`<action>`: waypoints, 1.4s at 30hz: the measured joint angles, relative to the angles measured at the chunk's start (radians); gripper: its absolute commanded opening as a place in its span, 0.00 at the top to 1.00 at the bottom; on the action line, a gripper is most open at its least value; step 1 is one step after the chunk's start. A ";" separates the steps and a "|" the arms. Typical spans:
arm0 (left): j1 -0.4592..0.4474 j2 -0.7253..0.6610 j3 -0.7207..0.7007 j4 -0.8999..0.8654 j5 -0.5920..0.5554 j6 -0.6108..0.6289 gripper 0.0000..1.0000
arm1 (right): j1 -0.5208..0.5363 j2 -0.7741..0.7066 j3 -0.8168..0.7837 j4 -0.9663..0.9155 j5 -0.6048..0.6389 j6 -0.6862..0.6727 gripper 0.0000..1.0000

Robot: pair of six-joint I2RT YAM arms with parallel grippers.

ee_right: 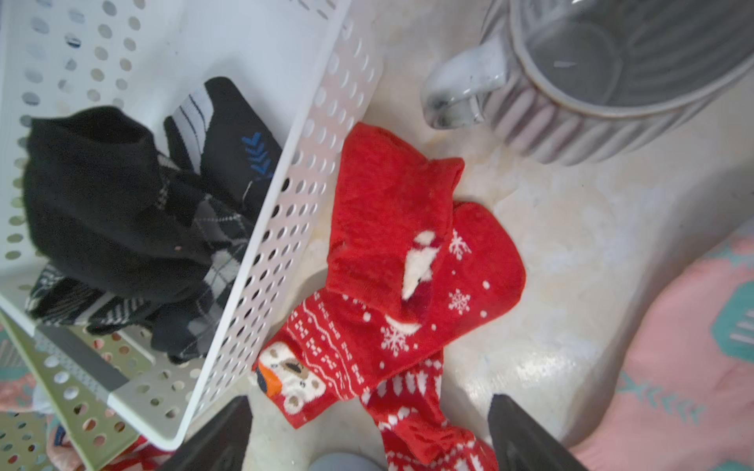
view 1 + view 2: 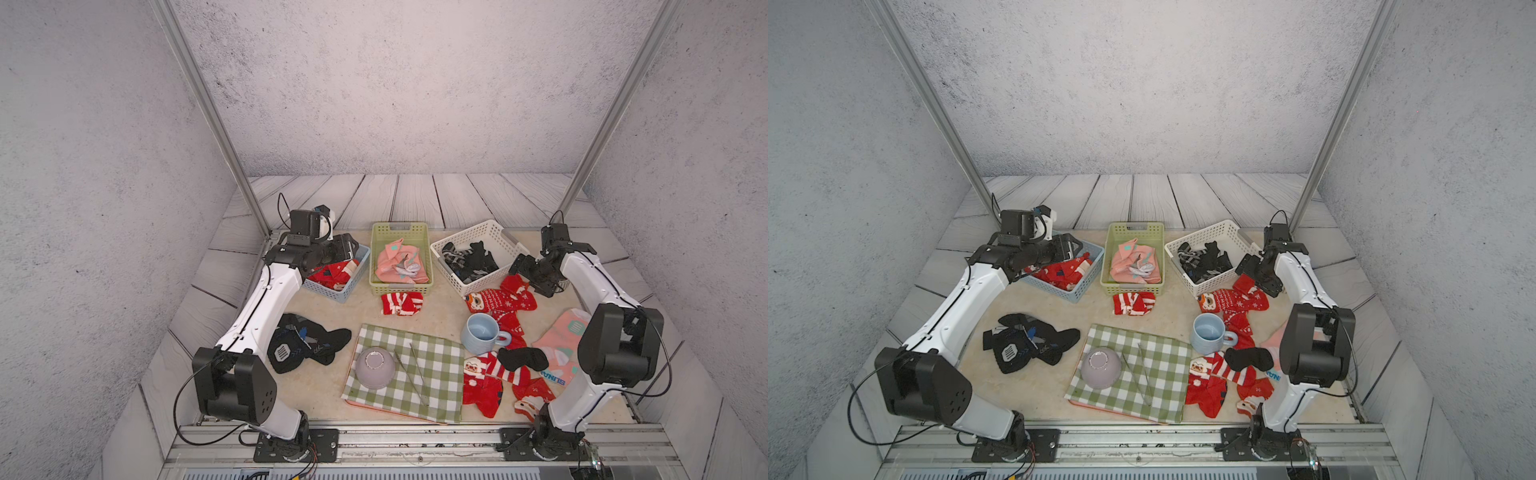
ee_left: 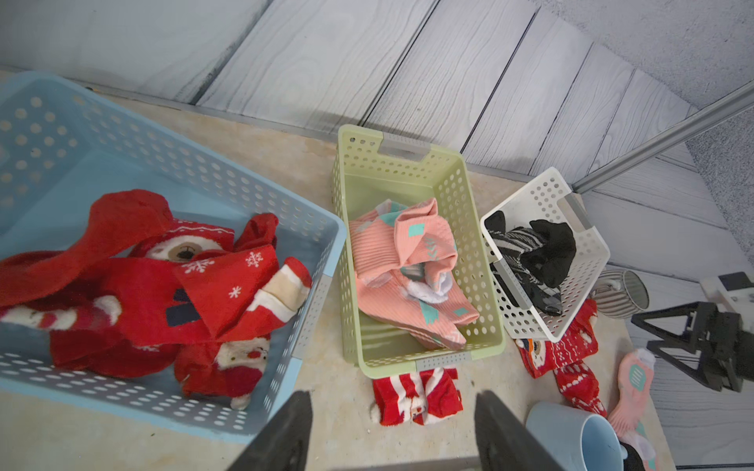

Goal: Sort the socks into the basket by color
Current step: Place the sock in the bin, then pick up the sock from the center of the board.

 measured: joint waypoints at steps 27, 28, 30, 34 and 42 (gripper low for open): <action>-0.003 -0.086 -0.095 -0.013 0.026 -0.024 0.36 | -0.035 0.258 -0.011 0.177 -0.011 0.040 0.59; -0.003 -0.086 -0.095 -0.014 0.026 -0.026 0.36 | -0.035 0.256 -0.011 0.179 -0.012 0.041 0.63; -0.004 -0.086 -0.095 -0.013 0.026 -0.028 0.36 | -0.035 0.246 -0.015 0.176 -0.016 0.035 0.68; -0.011 -0.086 -0.095 -0.013 0.027 -0.031 0.36 | -0.035 0.197 -0.050 0.179 -0.019 0.028 0.82; -0.029 -0.086 -0.095 -0.009 0.047 -0.030 0.35 | -0.036 0.156 -0.090 0.178 -0.031 0.013 1.00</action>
